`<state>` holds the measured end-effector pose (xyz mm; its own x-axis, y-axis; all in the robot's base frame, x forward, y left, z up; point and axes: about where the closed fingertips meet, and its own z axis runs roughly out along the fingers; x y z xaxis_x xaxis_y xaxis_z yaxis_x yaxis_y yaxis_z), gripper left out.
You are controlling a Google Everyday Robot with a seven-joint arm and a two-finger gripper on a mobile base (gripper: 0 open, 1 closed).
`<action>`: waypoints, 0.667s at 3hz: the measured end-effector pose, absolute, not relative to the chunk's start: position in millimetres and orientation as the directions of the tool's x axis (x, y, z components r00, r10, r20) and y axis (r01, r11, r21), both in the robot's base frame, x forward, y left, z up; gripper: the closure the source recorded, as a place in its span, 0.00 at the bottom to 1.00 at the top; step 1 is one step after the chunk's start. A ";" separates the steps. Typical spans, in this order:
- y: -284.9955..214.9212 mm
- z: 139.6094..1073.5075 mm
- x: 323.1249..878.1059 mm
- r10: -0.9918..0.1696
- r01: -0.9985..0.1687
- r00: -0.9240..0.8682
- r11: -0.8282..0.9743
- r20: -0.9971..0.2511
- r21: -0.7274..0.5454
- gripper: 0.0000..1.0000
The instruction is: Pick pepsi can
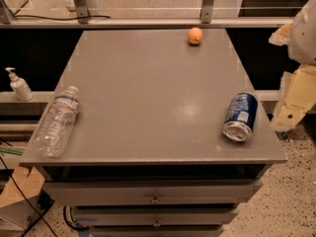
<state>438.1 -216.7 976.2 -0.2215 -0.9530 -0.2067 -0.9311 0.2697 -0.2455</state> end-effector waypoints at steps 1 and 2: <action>-218.6 976.5 442.3 -0.950 -0.926 -0.225 0.278 -0.219 -0.257 0.00; -220.9 963.6 446.9 -0.929 -0.916 -0.262 0.325 -0.262 -0.234 0.00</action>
Offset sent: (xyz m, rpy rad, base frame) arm 0.0167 -0.0087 -0.0380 0.1344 0.0272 -0.1040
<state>446.9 -220.9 963.6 -0.2623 -0.9287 -0.2623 -0.9162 0.3250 -0.2344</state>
